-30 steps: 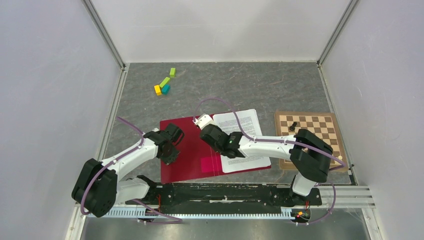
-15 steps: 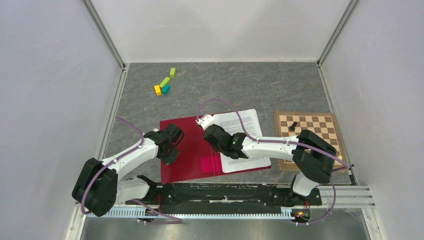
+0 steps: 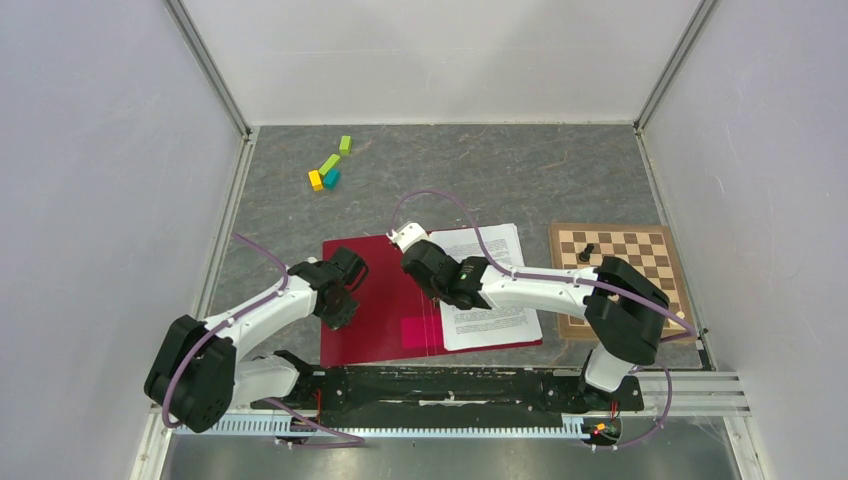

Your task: Put the files into the folder

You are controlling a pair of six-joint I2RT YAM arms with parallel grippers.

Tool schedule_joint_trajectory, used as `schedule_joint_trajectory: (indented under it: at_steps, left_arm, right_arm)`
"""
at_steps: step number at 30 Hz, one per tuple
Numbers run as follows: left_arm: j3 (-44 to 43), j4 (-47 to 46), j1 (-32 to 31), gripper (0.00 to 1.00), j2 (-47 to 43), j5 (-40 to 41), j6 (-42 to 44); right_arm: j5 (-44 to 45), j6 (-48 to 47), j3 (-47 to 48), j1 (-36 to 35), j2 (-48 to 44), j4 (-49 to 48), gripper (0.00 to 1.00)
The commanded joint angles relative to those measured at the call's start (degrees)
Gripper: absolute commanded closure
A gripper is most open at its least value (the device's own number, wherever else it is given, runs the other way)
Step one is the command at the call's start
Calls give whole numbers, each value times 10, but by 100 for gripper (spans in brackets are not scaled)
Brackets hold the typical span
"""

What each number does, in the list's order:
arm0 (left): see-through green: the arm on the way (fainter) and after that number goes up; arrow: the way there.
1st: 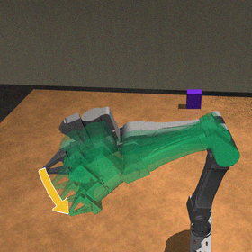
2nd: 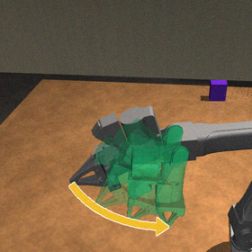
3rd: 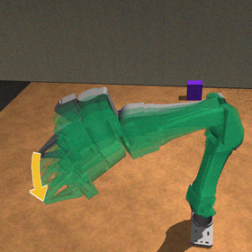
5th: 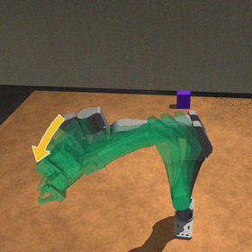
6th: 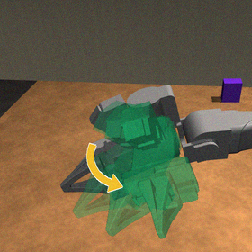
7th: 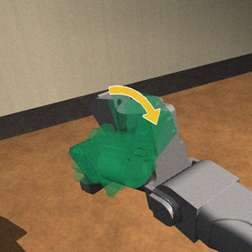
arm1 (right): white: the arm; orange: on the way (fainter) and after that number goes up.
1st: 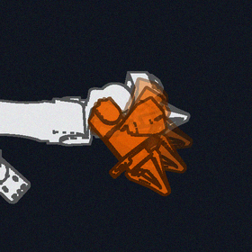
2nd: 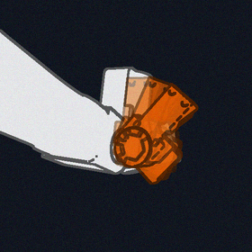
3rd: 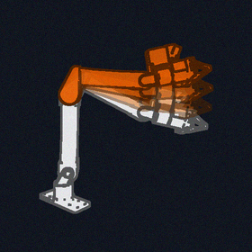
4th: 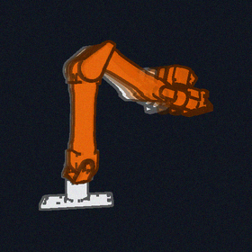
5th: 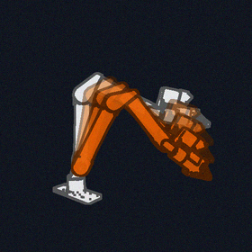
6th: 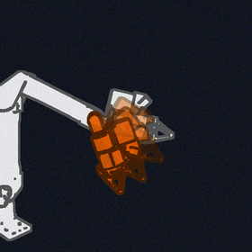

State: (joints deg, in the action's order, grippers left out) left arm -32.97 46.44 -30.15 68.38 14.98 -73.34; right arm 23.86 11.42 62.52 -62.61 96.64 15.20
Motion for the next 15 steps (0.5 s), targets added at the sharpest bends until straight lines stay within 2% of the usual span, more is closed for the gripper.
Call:
schedule_joint_trajectory:
  at_steps: [1, 7, 15]
  left_arm:
    - [-15, 9, -3, 98, 8, 24, -19]
    - [-22, 9, -3, 98, 15, 23, -18]
    - [-22, 5, -3, 98, 21, 23, -18]
  right_arm:
    - [12, -8, 30, 0, 5, 19, 90]
    - [16, -11, 35, 0, 0, 25, 84]
    - [19, -11, 36, 0, 1, 26, 83]
